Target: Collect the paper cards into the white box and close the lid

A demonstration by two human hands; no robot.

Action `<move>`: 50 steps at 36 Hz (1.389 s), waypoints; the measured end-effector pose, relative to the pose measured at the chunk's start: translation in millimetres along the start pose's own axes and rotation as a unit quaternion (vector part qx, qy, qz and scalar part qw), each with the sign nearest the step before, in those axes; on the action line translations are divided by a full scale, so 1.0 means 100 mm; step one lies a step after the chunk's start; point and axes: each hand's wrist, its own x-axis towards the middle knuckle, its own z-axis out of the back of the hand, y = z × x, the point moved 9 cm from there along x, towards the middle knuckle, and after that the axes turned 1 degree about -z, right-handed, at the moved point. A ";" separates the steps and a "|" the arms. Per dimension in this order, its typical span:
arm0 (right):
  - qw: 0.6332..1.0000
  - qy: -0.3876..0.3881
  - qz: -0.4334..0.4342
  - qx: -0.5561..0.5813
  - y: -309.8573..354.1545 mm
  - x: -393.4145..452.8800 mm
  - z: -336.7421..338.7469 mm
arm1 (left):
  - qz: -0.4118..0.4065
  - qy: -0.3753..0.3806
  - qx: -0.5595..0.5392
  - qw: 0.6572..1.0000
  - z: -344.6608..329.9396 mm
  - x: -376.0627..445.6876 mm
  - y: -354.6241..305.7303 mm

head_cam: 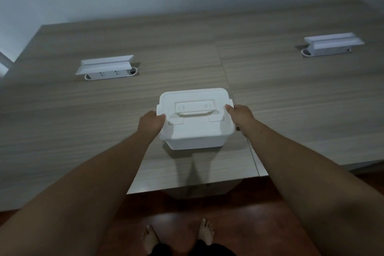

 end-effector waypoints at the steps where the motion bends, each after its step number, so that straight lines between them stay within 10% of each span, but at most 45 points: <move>1: 0.999 0.018 -0.026 0.023 -0.05 0.01 -0.03 | 0.029 0.026 -0.044 0.998 -0.05 0.01 0.05; 13: 0.993 -0.008 -0.038 0.109 -0.12 0.15 -0.03 | 0.129 0.086 -0.243 0.958 -0.14 0.13 0.28; 25: 0.971 -0.169 0.114 -0.120 0.18 -0.08 0.07 | -0.024 -0.072 0.072 0.995 0.06 0.00 -0.06; 33: 0.971 -0.161 0.126 -0.121 0.17 -0.08 0.05 | -0.213 -0.047 0.150 0.964 -0.04 -0.10 -0.30; 50: 0.977 -0.143 0.126 -0.096 0.16 -0.09 0.06 | -0.349 -0.051 0.238 0.905 -0.57 0.04 -0.76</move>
